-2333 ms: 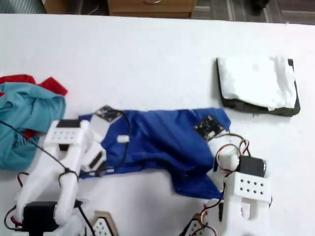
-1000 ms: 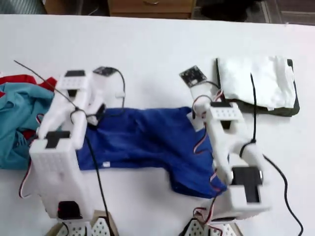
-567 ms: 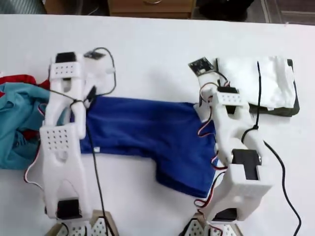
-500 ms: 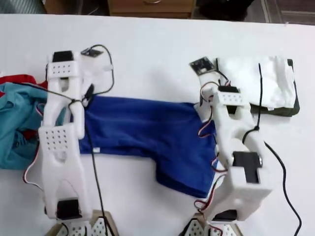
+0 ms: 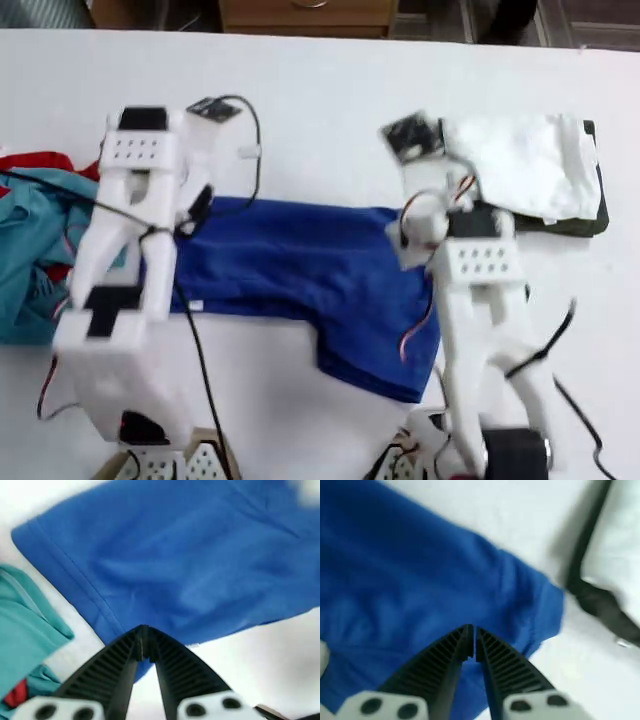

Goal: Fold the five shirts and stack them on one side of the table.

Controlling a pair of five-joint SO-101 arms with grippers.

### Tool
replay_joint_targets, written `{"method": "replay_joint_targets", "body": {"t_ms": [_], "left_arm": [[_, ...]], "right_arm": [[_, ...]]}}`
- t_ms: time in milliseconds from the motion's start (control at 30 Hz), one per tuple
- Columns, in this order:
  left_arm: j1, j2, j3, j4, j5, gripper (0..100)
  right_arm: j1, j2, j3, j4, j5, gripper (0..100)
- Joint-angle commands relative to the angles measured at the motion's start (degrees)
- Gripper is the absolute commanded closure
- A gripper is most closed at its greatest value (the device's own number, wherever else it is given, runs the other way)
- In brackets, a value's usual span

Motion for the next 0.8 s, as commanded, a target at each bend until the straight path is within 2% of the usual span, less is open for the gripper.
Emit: {"method": "replay_joint_targets", "body": {"t_ms": [0, 100, 233, 333, 433, 633, 767], "left_arm": [[1.93, -11.08, 20.97, -11.96, -0.35, 97], [2.37, -13.36, 34.15, -21.89, -3.08, 97], [-1.23, -13.36, 43.56, -30.51, -5.63, 97], [-4.04, -13.63, 44.97, -31.03, -7.12, 97], [-5.19, -13.63, 44.88, -30.59, -7.21, 97], [-5.19, -13.71, 44.09, -30.51, -7.74, 97], [-4.92, -13.71, 43.74, -30.51, -7.56, 97]], "right_arm": [[-4.09, -5.93, 9.05, -4.70, 0.00, 97.9], [-6.64, -5.49, 15.82, -9.45, 0.00, 97.9], [-7.96, -2.86, 23.47, -15.69, 0.00, 97.9], [-7.87, -1.45, 26.55, -15.52, 0.00, 97.9], [-7.87, -1.89, 26.37, -10.68, 0.18, 97.9], [-7.52, -2.59, 26.64, -2.68, 9.49, 97.9], [-7.52, -2.68, 25.93, -2.42, 10.02, 97.9]]}}
